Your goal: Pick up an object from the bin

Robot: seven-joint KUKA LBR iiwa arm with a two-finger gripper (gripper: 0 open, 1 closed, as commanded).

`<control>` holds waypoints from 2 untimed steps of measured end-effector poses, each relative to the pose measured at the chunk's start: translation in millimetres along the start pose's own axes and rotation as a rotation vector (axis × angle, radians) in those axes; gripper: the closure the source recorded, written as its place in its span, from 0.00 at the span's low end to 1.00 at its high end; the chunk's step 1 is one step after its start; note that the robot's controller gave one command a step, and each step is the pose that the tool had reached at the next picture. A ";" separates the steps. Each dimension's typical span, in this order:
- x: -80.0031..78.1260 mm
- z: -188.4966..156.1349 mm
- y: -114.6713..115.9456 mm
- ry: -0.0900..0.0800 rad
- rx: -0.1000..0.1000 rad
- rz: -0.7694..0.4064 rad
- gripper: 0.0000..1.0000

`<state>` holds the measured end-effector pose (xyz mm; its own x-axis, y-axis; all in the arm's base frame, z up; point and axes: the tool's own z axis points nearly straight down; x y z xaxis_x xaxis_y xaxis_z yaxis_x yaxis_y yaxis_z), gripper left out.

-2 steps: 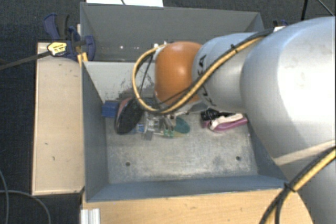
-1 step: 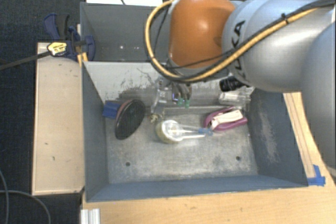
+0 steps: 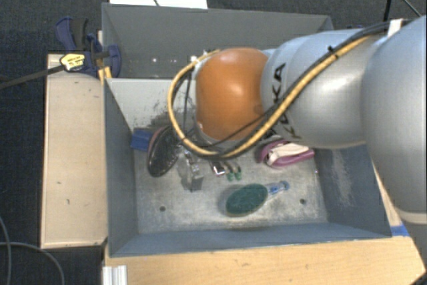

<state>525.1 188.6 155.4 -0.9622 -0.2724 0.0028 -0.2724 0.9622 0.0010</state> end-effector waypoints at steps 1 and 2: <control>-3.8 14.0 22.4 -0.001 0.000 0.360 1.00; -4.0 13.6 21.6 -0.002 0.000 0.363 0.00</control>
Offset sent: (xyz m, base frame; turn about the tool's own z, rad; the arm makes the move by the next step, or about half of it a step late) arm -0.0024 0.0219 -0.0139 0.3609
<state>523.1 210.6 141.9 -0.9962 0.0866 0.0010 0.0866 0.9962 0.0000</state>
